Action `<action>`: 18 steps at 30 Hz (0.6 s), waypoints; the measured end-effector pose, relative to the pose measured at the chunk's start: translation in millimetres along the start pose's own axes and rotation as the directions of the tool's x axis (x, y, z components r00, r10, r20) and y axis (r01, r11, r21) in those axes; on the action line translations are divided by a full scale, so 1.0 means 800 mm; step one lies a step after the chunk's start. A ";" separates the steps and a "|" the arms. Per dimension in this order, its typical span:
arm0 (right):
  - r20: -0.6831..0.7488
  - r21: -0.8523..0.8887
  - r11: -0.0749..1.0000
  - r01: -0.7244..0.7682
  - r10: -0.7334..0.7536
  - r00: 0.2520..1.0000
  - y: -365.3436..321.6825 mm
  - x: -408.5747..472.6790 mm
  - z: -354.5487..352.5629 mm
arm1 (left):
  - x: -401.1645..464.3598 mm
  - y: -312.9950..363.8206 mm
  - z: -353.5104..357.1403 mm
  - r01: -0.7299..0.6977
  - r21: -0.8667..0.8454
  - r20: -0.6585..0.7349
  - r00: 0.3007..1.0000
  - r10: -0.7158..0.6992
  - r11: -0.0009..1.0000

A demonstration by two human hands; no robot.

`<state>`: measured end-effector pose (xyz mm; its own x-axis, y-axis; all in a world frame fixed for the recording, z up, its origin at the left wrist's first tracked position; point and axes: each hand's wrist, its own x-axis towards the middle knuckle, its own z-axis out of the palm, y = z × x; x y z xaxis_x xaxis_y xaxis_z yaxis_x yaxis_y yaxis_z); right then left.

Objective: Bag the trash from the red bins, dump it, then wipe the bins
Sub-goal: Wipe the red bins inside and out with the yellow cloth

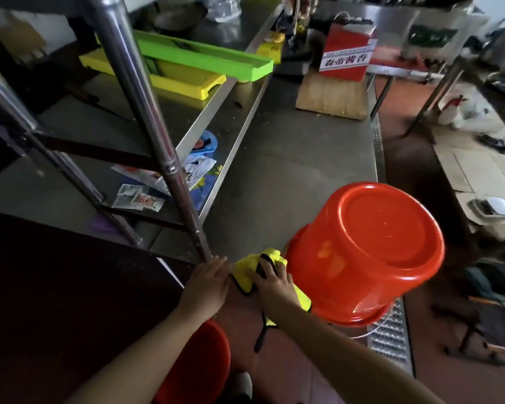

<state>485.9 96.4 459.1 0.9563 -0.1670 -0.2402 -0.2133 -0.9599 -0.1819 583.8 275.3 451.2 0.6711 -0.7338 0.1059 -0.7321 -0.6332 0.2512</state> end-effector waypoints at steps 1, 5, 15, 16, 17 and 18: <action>0.009 0.011 1.000 -0.003 0.003 1.000 -0.004 0.013 0.009 | 0.000 -0.006 0.009 -0.003 0.007 0.009 1.000 0.003 1.000; 0.024 0.041 0.999 -0.026 0.025 0.999 -0.014 0.072 0.038 | 0.008 -0.031 0.038 0.012 -0.022 0.032 0.999 -0.012 1.000; 0.164 0.097 0.993 -0.074 0.057 0.985 -0.003 0.178 0.064 | 0.041 -0.075 0.071 0.038 -0.011 0.057 0.998 -0.037 0.999; 0.183 0.081 0.995 -0.066 0.050 0.982 -0.002 0.176 0.063 | 0.042 -0.074 0.073 0.036 -0.010 0.059 0.998 -0.035 0.999; 0.194 0.064 0.996 -0.056 0.043 0.980 0.000 0.173 0.062 | 0.043 -0.071 0.072 0.030 -0.011 0.060 0.998 -0.029 1.000; 0.193 0.049 0.998 -0.050 0.039 0.980 0.003 0.169 0.058 | 0.043 -0.068 0.070 0.019 -0.010 0.059 0.998 -0.019 1.000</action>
<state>605.4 81.8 381.7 0.8904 -0.1579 -0.4270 -0.2700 -0.9383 -0.2161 640.0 270.2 387.1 0.6767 -0.7349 0.0445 -0.7176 -0.6448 0.2631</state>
